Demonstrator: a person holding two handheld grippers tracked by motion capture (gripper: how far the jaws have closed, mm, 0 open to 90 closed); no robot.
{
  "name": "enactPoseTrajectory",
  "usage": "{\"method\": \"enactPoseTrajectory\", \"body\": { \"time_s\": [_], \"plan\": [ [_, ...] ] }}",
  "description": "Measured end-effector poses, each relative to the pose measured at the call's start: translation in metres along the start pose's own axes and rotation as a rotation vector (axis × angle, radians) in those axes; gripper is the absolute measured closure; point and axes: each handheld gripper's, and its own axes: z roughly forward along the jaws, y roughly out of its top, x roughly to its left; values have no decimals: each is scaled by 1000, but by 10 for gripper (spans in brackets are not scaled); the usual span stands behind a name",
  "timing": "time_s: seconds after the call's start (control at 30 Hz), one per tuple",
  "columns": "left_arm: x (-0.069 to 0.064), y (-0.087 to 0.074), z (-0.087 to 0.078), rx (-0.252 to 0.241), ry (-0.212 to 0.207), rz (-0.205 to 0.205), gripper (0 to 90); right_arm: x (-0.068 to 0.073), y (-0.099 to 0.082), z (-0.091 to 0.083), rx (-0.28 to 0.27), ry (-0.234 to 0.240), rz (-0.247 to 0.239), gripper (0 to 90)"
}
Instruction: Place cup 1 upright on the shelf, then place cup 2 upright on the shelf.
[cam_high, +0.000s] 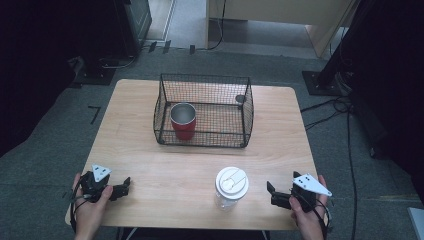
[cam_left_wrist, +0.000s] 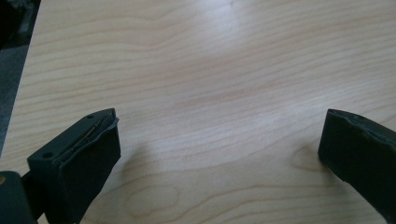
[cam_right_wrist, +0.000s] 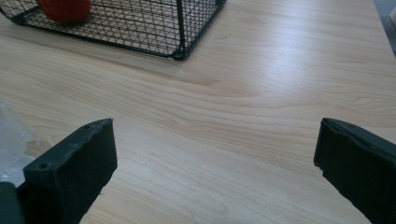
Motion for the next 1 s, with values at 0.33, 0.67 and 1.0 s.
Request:
{"method": "enactPoseTrajectory", "body": {
  "time_s": [0.33,0.67,1.0],
  "plan": [
    [5,1,3,22,-60,-28,0,15,9,-10,-40,67,-18,0],
    [4,1,3,24,-53,-33,0,39,22,-23,-86,155,-61,0],
    [1,2,3,24,-43,-43,0,60,29,-23,-99,222,-102,0]
  ]
}}
